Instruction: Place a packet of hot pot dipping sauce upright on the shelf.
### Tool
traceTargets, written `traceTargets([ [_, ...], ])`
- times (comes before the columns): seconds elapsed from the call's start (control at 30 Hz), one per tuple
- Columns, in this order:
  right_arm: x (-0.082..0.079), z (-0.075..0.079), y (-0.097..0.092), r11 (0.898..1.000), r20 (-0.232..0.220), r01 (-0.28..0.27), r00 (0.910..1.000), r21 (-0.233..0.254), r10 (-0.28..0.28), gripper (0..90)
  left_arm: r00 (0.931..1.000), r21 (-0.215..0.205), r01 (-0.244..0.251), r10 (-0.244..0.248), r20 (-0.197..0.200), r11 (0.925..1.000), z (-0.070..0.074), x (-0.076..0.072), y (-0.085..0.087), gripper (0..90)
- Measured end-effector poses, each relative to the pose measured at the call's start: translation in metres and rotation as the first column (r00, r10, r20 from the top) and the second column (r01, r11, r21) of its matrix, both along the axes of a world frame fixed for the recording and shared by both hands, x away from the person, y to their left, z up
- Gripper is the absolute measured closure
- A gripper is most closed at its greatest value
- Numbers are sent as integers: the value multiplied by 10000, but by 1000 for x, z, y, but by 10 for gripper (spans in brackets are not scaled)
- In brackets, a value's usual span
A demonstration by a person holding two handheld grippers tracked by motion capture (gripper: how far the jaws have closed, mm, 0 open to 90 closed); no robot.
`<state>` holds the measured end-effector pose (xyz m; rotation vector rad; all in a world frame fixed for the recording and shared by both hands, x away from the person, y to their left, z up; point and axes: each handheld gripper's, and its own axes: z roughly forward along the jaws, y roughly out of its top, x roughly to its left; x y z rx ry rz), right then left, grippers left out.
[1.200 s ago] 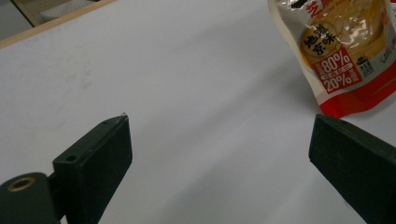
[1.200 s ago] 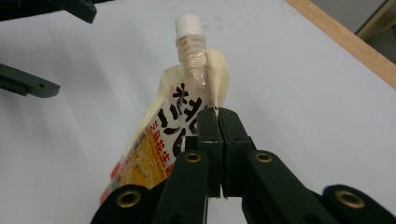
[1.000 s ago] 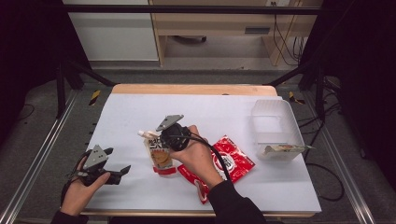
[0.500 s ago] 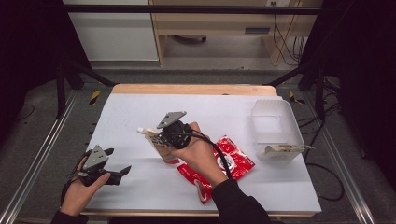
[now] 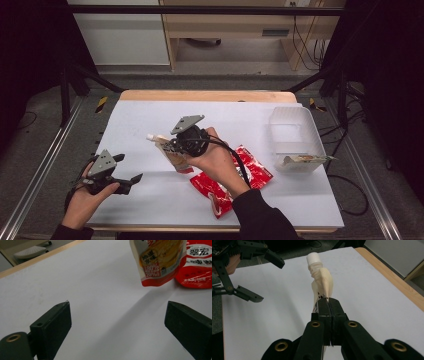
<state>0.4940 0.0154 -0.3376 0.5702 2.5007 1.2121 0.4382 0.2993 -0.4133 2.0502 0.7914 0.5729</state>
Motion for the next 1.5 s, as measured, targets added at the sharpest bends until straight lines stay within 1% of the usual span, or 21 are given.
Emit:
traceTargets([
  [0.13, 2, 3, -2, 9999, 23, -127, 9999, -76, 127, 900, 9998, 60, 217, -217, 31, 9997, 13, 5, -4, 69],
  [0.27, 0, 5, -5, 10000, 40, -53, 10000, -77, 53, 900, 9994, 132, 329, -331, 101, 9994, 25, 11, -9, 69],
  [0.4, -2, 7, -9, 9999, 112, -62, 9999, -83, 63, 900, 9986, 242, 525, -527, 97, 9983, 33, 14, -15, 69],
  [0.47, -4, 8, -10, 10000, 151, -82, 9999, -56, 83, 900, 9978, 189, 654, -656, 99, 9977, 36, 16, -19, 70],
  [0.5, -5, 9, -11, 9999, 151, -117, 9998, -27, 117, 900, 9973, 92, 732, -732, 67, 9973, 38, 17, -22, 72],
  [0.57, -4, 9, -12, 9999, 131, -153, 9998, -7, 153, 900, 9961, 51, 887, -887, 23, 9960, 41, 19, -25, 80],
  [0.63, -3, 10, -14, 9999, 99, -140, 9999, 42, 140, 900, 9951, 126, 991, -992, 9, 9950, 43, 21, -28, 85],
  [0.7, -3, 11, -15, 9999, 102, -134, 9999, 87, 133, 900, 9932, -25, 1167, -1167, -46, 9932, 46, 23, -32, 86],
  [0.87, -4, 13, -19, 9999, 177, -80, 9998, 66, 79, 900, 9921, 271, 1255, -1254, -36, 9917, 54, 28, -40, 97],
  [0.9, -5, 14, -20, 10000, 177, -69, 9998, 52, 68, 900, 9889, 275, 1477, -1480, 109, 9886, 55, 30, -43, 103],
  [1.0, -6, 15, -22, 9999, 221, -122, 9997, 58, 121, 900, 9874, 204, 1582, -1584, 62, 9872, 59, 32, -46, 113],
  [1.03, -7, 15, -22, 9999, 223, -129, 9997, 77, 128, 900, 9889, 268, 1487, -1487, -44, 9885, 61, 31, -48, 116],
  [1.17, -8, 17, -23, 9997, 249, -214, 9995, 92, 211, 900, 9866, 225, 1630, -1629, -62, 9864, 65, 32, -51, 127],
  [1.27, -9, 18, -22, 9996, 230, -252, 9994, 143, 249, 900, 9854, 434, 1702, -1700, -84, 9845, 66, 33, -53, 132],
  [1.5, -11, 17, -21, 9992, 241, -374, 9990, 160, 370, 900, 9820, 438, 1886, -1884, -94, 9811, 67, 36, -59, 175],
])
